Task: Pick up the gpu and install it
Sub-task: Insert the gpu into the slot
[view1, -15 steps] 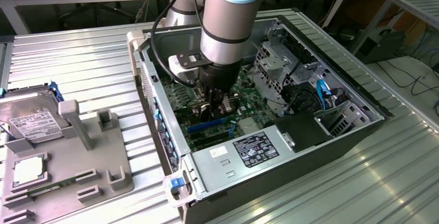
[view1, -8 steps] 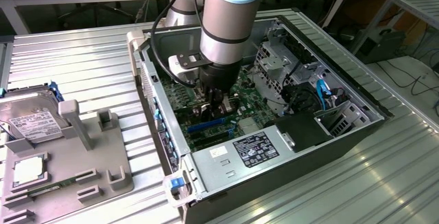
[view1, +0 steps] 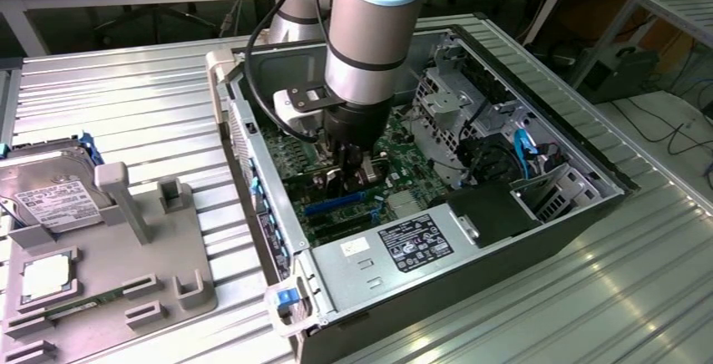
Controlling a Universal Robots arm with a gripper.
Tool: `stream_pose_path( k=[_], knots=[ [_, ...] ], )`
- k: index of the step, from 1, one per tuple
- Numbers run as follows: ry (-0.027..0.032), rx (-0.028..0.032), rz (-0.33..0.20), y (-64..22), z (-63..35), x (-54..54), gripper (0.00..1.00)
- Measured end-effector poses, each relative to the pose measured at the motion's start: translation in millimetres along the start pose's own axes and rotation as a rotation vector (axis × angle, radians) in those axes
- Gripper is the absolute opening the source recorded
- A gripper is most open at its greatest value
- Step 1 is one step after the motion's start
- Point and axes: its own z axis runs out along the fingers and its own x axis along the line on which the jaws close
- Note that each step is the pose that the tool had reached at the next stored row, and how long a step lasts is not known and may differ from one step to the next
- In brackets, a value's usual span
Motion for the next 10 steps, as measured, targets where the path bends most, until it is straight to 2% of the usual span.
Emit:
stream_pose_path(
  k=[10],
  knots=[
    [-0.0002,0.0001,0.0,0.0,7.8,0.0,0.28]
  ],
)
